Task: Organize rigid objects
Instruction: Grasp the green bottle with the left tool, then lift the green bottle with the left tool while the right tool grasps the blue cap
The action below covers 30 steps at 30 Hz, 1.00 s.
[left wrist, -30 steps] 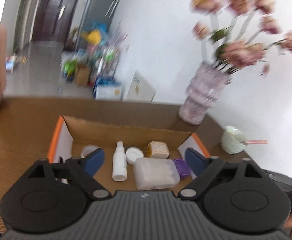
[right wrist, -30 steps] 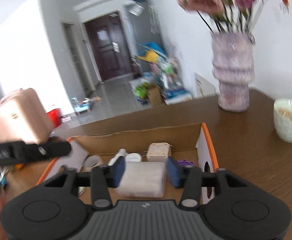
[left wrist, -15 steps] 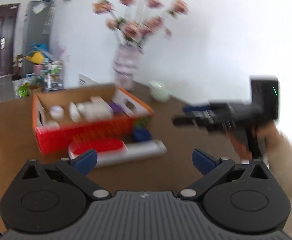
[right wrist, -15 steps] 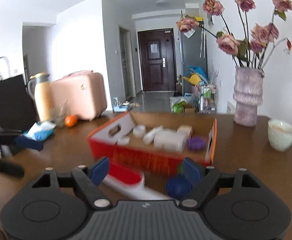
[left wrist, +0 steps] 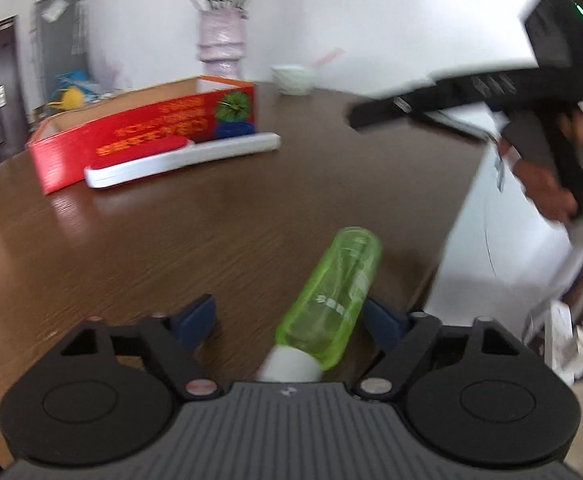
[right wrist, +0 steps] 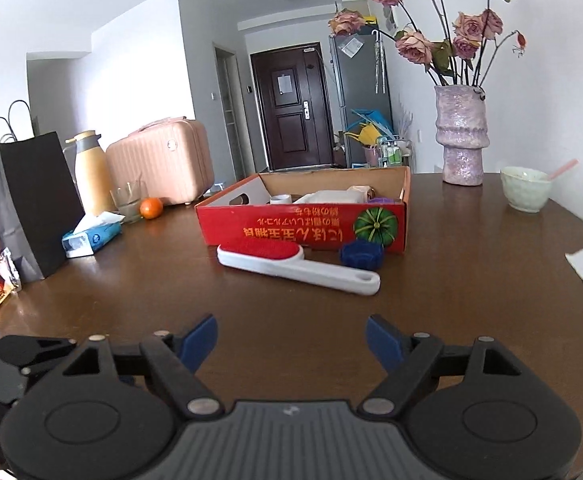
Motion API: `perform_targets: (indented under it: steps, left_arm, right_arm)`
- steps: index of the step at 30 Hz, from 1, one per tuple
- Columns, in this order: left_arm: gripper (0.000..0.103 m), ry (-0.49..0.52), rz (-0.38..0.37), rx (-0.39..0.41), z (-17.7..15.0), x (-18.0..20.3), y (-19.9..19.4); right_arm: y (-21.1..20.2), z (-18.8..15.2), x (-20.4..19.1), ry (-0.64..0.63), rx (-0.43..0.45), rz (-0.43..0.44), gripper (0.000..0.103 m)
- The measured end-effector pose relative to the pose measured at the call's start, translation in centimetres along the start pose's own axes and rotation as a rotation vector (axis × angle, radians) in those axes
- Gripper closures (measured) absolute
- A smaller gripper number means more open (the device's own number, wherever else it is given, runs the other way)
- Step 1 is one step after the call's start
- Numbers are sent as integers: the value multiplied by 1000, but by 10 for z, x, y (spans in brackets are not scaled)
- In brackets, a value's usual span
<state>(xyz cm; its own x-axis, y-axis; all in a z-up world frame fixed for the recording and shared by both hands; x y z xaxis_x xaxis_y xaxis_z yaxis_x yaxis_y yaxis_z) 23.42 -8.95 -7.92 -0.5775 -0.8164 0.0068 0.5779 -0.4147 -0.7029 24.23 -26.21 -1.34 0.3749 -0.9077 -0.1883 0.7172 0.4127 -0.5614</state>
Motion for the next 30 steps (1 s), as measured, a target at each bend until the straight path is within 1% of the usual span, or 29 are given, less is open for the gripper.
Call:
perform_targets:
  steps: [5, 6, 7, 9, 10, 12, 18, 22, 27, 30]
  left_arm:
    - [46, -114, -11, 32, 5, -17, 1]
    - [51, -133, -7, 35, 7, -20, 2]
    - [53, -148, 1, 36, 9, -24, 3]
    - [64, -186, 17, 36, 13, -31, 5]
    - [67, -205, 21, 34, 15, -35, 7]
    - [68, -240, 39, 30, 19, -42, 7]
    - [67, -318, 77, 28, 27, -63, 14]
    - [67, -349, 76, 27, 33, -73, 21]
    - [70, -351, 78, 17, 40, -80, 26]
    - [71, -397, 74, 23, 41, -89, 25]
  right_arm:
    - [0, -18, -1, 18, -21, -17, 22]
    - [0, -21, -1, 19, -23, -17, 22]
    - [0, -23, -1, 23, -26, -17, 22]
    - [0, -25, -2, 27, -30, -20, 22]
    - [0, -26, -2, 29, -31, -23, 22]
    - [0, -27, -1, 32, -31, -27, 22]
    - [6, -25, 6, 43, -44, -45, 22]
    - [16, -21, 17, 64, -58, -73, 22]
    - [31, -13, 30, 91, -78, -106, 22]
    - [39, -4, 40, 109, -78, -127, 22]
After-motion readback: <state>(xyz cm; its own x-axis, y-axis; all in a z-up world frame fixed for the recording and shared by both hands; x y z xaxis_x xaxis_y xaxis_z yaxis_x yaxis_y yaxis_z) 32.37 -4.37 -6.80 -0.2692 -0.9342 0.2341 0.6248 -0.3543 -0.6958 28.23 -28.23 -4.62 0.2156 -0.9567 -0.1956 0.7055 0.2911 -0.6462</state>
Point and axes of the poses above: each gripper's, at about its wrist camera, not at the fingertips, and y roughly the way its jaws point, x to its right, z to its top, the point moved 7 cm from there along y, roughly the way its jaws point, and after that the axes turned 8 degrees about -x, right-handed, at the moved point
